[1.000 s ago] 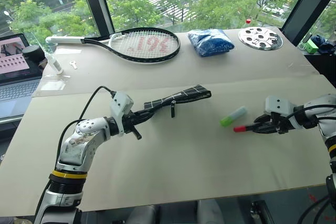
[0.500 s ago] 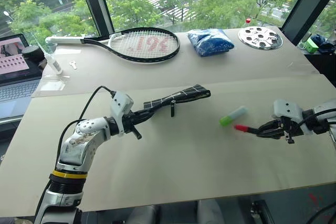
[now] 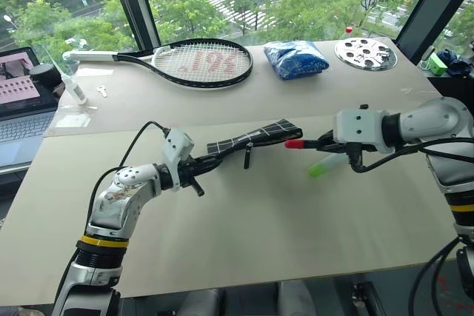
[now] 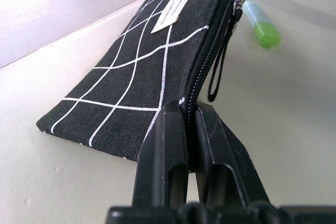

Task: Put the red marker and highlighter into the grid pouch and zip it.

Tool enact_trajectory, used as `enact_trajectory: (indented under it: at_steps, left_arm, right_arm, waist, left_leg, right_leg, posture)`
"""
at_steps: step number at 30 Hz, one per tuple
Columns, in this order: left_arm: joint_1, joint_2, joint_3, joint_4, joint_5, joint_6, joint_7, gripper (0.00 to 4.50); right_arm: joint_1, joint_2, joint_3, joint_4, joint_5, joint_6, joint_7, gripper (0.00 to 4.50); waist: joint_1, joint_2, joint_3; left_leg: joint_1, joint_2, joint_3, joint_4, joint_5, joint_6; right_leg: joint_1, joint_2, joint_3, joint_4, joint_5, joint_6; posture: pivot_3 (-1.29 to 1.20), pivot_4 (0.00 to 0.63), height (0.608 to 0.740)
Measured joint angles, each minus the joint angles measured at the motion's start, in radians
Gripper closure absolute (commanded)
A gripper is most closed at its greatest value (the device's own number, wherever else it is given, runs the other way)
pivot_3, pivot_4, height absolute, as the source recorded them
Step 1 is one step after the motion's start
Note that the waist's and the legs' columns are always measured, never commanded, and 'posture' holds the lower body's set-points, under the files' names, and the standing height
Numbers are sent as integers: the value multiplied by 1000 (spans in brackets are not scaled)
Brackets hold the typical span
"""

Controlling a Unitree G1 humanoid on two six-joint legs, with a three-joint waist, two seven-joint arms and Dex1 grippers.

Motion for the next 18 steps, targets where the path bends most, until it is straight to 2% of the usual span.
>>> enact_trajectory:
  at_steps: [8, 14, 18]
  left_arm:
    - [-3, -1, -22, 5, 16, -13, 0, 4500]
    - [-27, -5, -32, 19, 35, -19, 2, 4500]
    - [-36, -11, -42, 19, 35, -15, 9, 4500]
  right_arm:
    - [0, -2, 11, -106, 1, 100, -2, 4060]
    - [2, -8, 46, -104, -78, 83, -37, 4060]
    - [48, -26, 53, -146, -68, 78, -10, 4060]
  waist:
    - [1, 0, 0]
    - [0, 0, 0]
    - [0, 0, 0]
  left_leg:
    - [-1, 0, 0, 0, 0, 0]
    - [0, 0, 1, 0, 0, 0]
    - [-1, 0, 1, 0, 0, 0]
  right_leg:
    - [0, 0, -1, 0, 0, 0]
    - [0, 1, -1, 0, 0, 0]
    - [-1, 1, -1, -1, 0, 0]
  posture:
    - [0, 150, 740]
    - [0, 150, 740]
    - [0, 150, 740]
